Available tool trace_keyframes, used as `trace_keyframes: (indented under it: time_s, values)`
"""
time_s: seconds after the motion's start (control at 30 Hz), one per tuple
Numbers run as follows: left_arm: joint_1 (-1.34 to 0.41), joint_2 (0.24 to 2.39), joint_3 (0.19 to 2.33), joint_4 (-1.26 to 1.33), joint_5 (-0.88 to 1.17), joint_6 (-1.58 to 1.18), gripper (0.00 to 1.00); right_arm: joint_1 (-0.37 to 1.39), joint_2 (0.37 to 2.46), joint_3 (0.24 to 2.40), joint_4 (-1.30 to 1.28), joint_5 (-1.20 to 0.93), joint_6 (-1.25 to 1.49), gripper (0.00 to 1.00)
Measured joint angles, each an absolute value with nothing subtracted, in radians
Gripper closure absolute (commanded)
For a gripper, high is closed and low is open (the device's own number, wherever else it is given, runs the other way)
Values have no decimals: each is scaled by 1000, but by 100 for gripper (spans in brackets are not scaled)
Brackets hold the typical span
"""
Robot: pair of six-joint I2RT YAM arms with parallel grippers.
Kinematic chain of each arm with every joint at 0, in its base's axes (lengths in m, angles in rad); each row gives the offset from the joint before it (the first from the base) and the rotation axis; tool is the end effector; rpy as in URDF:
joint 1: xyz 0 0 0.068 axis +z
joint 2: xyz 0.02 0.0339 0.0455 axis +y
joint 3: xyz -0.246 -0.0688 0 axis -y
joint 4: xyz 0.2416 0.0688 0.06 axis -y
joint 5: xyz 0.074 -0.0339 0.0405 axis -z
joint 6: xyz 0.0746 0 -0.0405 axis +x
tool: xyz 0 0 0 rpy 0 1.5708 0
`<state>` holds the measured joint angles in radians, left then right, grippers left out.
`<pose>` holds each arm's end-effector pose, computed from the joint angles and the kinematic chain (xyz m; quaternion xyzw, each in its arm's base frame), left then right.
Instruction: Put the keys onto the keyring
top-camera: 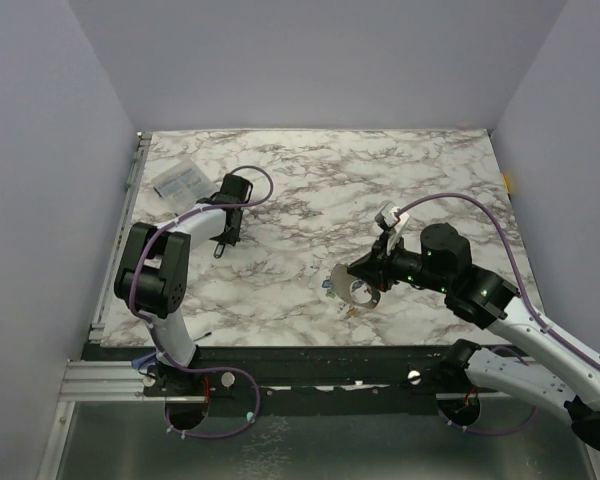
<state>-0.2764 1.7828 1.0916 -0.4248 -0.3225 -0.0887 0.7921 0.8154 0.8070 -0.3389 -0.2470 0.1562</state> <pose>0.3525 -0.0754 0.1162 0.0541 0.9608 0.1134 0.2472 0.1493 0.1773 0.3007 -0.3212 0.7496 0.3499 0.4610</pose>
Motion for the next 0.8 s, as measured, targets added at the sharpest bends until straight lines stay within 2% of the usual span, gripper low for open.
trace_keyframes:
  time_s: [0.07,0.17,0.2,0.57,0.8]
  values:
    - [-278,1784,1092,-429,-326,-87,84,792,815,807,-339,-247,156,99]
    - [-282,1785,1092,-432,-330,-85,99,792,816,807,-339,-247,156,99]
    - [-284,1785,1092,-432,-331,-85,100,792,816,807,-339,-247,156,99]
    - [-302,1766,1089,-441,-331,-85,100,792,820,807,-339,-243,157,99]
    - [-309,1564,1044,-447,-223,-97,100,792,823,807,-338,-208,162,99]
